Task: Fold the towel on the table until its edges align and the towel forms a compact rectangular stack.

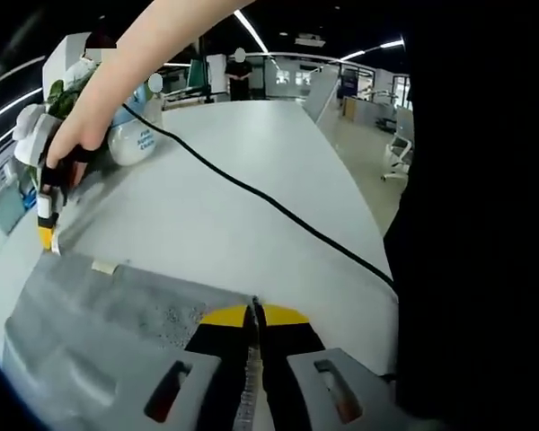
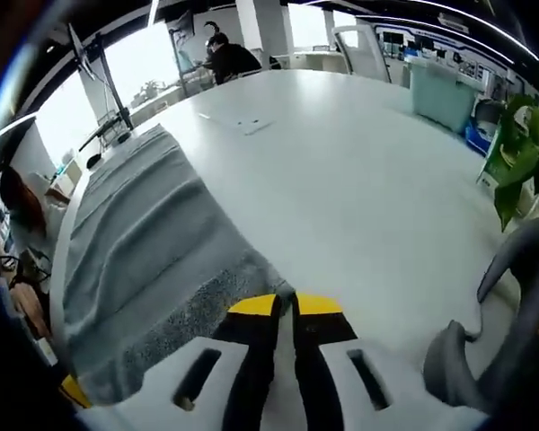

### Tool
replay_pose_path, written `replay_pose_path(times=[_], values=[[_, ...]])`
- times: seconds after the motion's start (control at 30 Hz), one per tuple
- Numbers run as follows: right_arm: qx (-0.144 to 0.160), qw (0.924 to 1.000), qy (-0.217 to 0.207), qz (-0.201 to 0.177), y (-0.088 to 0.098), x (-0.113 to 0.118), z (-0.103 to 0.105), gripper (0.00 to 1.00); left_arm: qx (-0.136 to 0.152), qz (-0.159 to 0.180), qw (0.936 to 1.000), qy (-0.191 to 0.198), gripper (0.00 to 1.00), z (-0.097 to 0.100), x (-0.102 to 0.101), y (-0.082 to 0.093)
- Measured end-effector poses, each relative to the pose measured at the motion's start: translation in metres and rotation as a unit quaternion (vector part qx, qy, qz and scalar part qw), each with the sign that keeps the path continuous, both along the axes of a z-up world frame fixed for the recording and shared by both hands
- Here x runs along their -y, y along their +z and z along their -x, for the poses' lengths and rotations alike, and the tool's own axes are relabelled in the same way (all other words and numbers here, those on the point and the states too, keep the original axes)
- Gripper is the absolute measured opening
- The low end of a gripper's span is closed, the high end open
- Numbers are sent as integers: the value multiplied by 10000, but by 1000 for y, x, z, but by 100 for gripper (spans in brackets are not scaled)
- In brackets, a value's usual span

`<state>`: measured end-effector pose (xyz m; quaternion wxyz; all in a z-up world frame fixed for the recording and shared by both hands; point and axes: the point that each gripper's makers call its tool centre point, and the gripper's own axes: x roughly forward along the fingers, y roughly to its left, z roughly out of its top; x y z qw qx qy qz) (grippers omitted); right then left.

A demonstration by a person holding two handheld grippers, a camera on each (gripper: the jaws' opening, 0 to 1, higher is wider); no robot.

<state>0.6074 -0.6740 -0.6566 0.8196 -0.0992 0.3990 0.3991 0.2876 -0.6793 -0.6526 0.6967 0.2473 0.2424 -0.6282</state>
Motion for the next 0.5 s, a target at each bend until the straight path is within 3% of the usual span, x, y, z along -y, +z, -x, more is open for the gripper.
replay_pose_path(times=[0.13, 0.5], values=[[-35, 9997, -159, -207, 3, 2, 1, 1, -12, 31, 10000, -71, 3, 2, -1, 5], [51, 9926, -664, -1018, 33, 1, 1, 0, -813, 917, 9921, 279, 3, -1, -3, 50]])
